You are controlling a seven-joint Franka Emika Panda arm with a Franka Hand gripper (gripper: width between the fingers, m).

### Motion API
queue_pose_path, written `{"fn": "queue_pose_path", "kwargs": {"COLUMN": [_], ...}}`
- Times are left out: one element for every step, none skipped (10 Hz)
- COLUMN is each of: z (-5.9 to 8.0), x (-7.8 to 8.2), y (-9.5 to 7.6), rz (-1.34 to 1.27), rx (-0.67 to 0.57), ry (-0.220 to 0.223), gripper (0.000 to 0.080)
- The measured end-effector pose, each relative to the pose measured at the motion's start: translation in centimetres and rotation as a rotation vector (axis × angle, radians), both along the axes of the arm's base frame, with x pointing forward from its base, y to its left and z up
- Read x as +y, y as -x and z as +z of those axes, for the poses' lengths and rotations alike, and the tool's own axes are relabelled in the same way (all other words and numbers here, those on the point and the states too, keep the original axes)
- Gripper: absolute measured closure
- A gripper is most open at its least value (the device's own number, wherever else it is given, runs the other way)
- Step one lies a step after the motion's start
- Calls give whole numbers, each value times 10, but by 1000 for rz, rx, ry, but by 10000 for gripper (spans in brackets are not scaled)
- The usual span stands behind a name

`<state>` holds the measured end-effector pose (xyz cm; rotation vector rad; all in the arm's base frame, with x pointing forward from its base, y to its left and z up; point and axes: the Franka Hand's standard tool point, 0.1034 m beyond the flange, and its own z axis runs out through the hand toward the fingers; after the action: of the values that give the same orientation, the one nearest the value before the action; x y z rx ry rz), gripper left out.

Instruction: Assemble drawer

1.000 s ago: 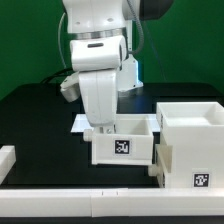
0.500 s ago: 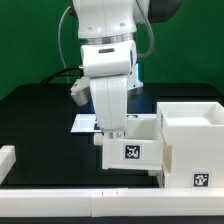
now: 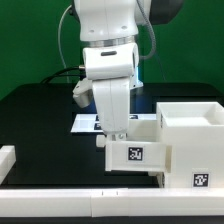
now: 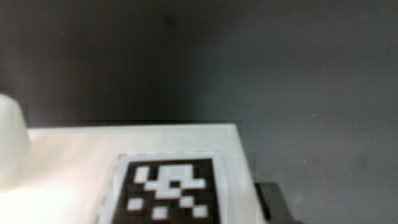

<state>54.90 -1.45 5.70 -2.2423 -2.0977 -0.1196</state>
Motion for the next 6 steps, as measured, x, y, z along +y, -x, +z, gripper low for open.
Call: {"fn": "queue_pose_path", "kwargs": {"z": [0,0,1,0,0,-1], "x": [1,1,1,1,0,0], "y": [0,-1,-1,-1,0,0], "rz": [2,3,5,5,5,5], "rx": [-2,-4,-5,-6,-6,-5], "ry": [0,1,2,2,2,2], "gripper": [761,761,761,761,761,761]}}
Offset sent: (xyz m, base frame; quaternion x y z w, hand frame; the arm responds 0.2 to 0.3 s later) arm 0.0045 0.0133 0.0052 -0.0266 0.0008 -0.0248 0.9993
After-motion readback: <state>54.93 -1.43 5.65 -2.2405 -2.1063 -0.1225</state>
